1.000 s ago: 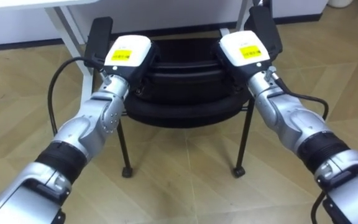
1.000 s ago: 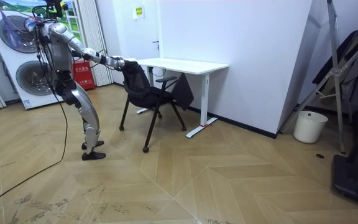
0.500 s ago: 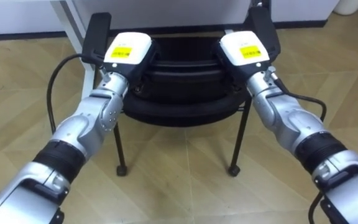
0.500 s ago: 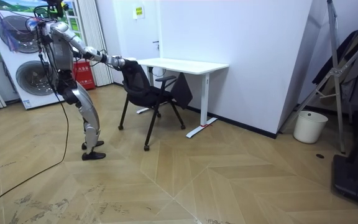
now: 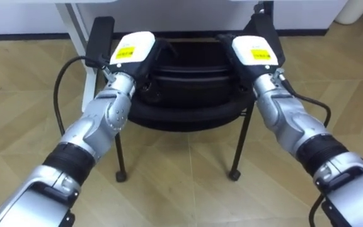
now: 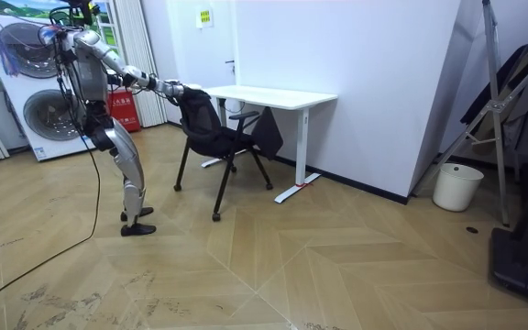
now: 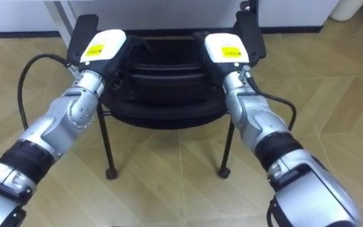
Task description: Push chair
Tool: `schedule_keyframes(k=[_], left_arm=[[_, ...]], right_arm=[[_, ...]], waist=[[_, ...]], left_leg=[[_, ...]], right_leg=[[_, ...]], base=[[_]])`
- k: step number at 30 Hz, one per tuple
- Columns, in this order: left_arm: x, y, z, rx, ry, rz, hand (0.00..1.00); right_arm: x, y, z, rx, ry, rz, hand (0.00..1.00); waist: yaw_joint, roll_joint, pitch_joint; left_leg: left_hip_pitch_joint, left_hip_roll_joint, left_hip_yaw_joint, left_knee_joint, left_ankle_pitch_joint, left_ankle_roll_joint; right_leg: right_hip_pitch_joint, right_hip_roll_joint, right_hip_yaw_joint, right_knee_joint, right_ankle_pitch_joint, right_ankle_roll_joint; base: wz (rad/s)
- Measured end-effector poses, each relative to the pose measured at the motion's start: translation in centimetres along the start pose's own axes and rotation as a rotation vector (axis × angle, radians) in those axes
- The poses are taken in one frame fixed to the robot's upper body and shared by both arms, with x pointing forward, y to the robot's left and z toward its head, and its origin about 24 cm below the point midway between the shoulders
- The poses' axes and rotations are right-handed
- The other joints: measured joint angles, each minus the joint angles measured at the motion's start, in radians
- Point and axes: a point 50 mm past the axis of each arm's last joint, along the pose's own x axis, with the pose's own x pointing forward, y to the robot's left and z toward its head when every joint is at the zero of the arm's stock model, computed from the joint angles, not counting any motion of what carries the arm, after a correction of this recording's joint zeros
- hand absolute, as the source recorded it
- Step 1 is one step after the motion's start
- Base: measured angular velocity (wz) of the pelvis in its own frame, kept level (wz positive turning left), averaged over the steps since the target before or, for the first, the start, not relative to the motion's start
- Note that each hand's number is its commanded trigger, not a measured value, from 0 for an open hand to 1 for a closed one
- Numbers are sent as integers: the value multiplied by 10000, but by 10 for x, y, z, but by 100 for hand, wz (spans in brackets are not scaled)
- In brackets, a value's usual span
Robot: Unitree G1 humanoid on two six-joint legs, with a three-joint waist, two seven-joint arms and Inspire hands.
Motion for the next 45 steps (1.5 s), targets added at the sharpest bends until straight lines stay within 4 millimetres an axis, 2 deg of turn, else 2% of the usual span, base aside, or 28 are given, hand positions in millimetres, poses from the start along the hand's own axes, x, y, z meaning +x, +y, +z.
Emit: schedule_keyframes(k=[2, 4, 6, 8, 10, 11, 12, 13, 14, 15, 16, 17, 19, 20, 22, 23, 25, 28, 29, 32, 34, 36, 38, 40, 41, 43, 44, 45], left_arm=[[7, 12, 3, 129, -71, 222, 0], [18, 32, 8, 402, -178, 633, 0], [22, 46, 6, 508, -34, 1008, 0], [24, 63, 0, 1026, 50, 1387, 0], [20, 106, 13, 1675, -724, 2726, 0], [19, 123, 19, 1799, -997, 3342, 0], [17, 160, 25, 1857, -1281, 4666, 0], [12, 188, 20, 1694, -1139, 5894, 0], [9, 200, 14, 1593, -927, 6393, 0], [0, 219, 2, 1498, -570, 7241, 0], [-13, 239, -9, 1617, -345, 8050, 0], [-20, 250, -14, 1727, -231, 8396, 0], [-44, 279, -35, 1972, 335, 9447, 0], [-51, 285, -41, 2065, 523, 9674, 0], [-75, 302, -57, 2077, 1248, 10774, 0], [-81, 306, -61, 2044, 1419, 11071, 0], [-108, 323, -75, 2575, 1919, 11805, 0], [-138, 339, -87, 3081, 2459, 12660, 0], [-143, 341, -89, 3183, 2559, 12827, 0], [-168, 349, -96, 3667, 2778, 13643, 0], [-196, 357, -104, 3802, 3223, 14659, 0], [-217, 357, -114, 3667, 3675, 15428, 0], [-239, 354, -123, 3893, 4184, 16008, 0], [-267, 339, -139, 4251, 5014, 16149, 0], [-275, 334, -145, 4221, 5268, 16125, 0], [-303, 305, -165, 3777, 6468, 16365, 0], [-309, 297, -169, 3600, 6723, 16416, 0], [-323, 279, -177, 2993, 7244, 16531, 0]], right_arm=[[7, -17, -3, -269, -38, -172, 0], [17, -48, -13, -600, 117, -616, 0], [21, -66, -20, -755, 381, -946, 0], [20, -95, -28, -180, 599, -2026, 0], [7, -162, -52, -418, 962, -4486, 0], [3, -179, -59, -584, 1153, -5090, 0], [-5, -207, -66, -673, 1412, -6120, 0], [-9, -221, -66, -442, 1385, -6823, 0], [-10, -224, -65, -231, 1306, -7086, 0], [-14, -232, -67, -110, 1157, -7479, 0], [-24, -245, -72, -112, 1063, -7980, 0], [-30, -254, -76, -93, 1099, -8336, 0], [-55, -283, -94, -309, 1530, -9642, 0], [-63, -290, -99, -496, 1677, -9940, 0], [-96, -315, -111, -1009, 1976, -11290, 0], [-103, -321, -112, -1017, 1989, -11605, 0], [-131, -341, -109, -1224, 1597, -12714, 0], [-157, -349, -113, -1260, 1430, -13640, 0], [-160, -350, -114, -1131, 1456, -13821, 0], [-184, -357, -129, -768, 1919, -14666, 0], [-215, -365, -142, -267, 2361, -15886, 0], [-235, -369, -150, 645, 2464, -16850, 0], [-257, -365, -164, 1296, 2845, -17626, 0], [-282, -344, -194, 2027, 4173, -17870, 0], [-290, -337, -203, 2335, 4585, -17842, 0], [-318, -299, -233, 3667, 6405, -18132, 0], [-327, -289, -240, 3868, 6909, -18198, 0], [-347, -267, -253, 4152, 8094, -18268, 0]], waist=[[-36, -46, -31], [-7, -60, -40], [-209, -89, -58], [-360, -105, -74], [-262, -116, -94], [-235, -123, -101], [-324, -133, -135], [-414, -132, -321], [-503, -135, -452], [-685, -94, -668], [-890, -38, -715], [-919, -29, -720], [-988, 71, -750], [-1041, 123, -770], [-1091, 262, -826], [-1128, 305, -833], [-1266, 496, -834], [-1465, 624, -906], [-1470, 642, -921], [-1681, 674, -927], [-1822, 691, -935], [-1961, 725, -953], [-2046, 730, -954], [-2172, 733, -947], [-2231, 744, -943], [-2265, 790, -916], [-2283, 818, -925], [-2333, 869, -936]], left_leg=[[-123, 47, 5, -45, 39, 57], [-167, 153, 58, -210, 181, 131], [-219, 194, 56, -368, 309, 172], [-263, 182, 95, -493, 401, 234], [-320, 164, 91, -530, 425, 268], [-291, 153, 88, -538, 424, 269], [-73, 140, 70, -629, 425, 270], [359, 137, 27, -887, 427, 274], [596, 111, 17, -1028, 427, 273], [1039, 72, 22, -1236, 426, 273], [1415, 29, 7, -1398, 425, 274], [1584, -2, -2, -1504, 420, 282], [1990, -57, -22, -1709, 352, 391], [2006, -61, -31, -1717, 320, 442], [1980, -108, -20, -1752, 275, 506], [1983, -124, -23, -1751, 275, 508], [1964, -164, -4, -1751, 268, 538], [2118, -211, 103, -1866, 257, 561], [2170, -224, 108, -1941, 262, 570], [2284, -238, 235, -2052, 273, 587], [2278, -238, 280, -2102, 274, 589], [2315, -244, 355, -2154, 272, 588], [2317, -237, 421, -2180, 270, 585], [2479, -222, 591, -2328, 260, 571], [2506, -228, 594, -2352, 248, 565], [2669, -231, 660, -2600, 233, 576], [2661, -225, 654, -2622, 203, 592], [2647, -227, 650, -2606, 155, 603]], right_leg=[[-71, 91, -20, -177, 186, -2], [16, 273, -44, -641, 558, -4], [82, 399, -72, -1064, 846, 20], [80, 423, -68, -1312, 1045, 63], [111, 485, -26, -1616, 1236, 140], [166, 490, -28, -1685, 1263, 162], [438, 503, -57, -1903, 1310, 214], [854, 498, -71, -2142, 1339, 275], [1085, 498, -72, -2276, 1356, 322], [1529, 505, -67, -2482, 1394, 394], [1934, 504, -67, -2637, 1410, 463], [2078, 490, -60, -2672, 1383, 506], [2451, 469, -51, -2782, 1318, 615], [2492, 468, -74, -2796, 1303, 640], [2494, 415, -50, -2793, 1248, 728], [2487, 403, -35, -2791, 1243, 734], [2466, 364, -21, -2794, 1226, 776], [2539, 354, 137, -2829, 1184, 849], [2557, 349, 185, -2829, 1182, 853], [2564, 324, 222, -2841, 1151, 894], [2516, 334, 272, -2905, 1140, 907], [2544, 337, 310, -2969, 1129, 922], [2529, 350, 390, -3022, 1128, 924], [2625, 388, 518, -3147, 1131, 929], [2648, 382, 523, -3149, 1119, 947], [2647, 397, 688, -3102, 1068, 975], [2632, 408, 689, -3120, 1063, 980], [2631, 411, 687, -3128, 1040, 1001]], base=[[0], [-5], [-2], [-4], [-6], [4], [5], [5], [0], [10], [14], [12], [5], [14], [13], [0], [0], [-6], [-16], [-7], [-9], [-4], [-13], [-14], [-11], [-15], [-10], [0]])
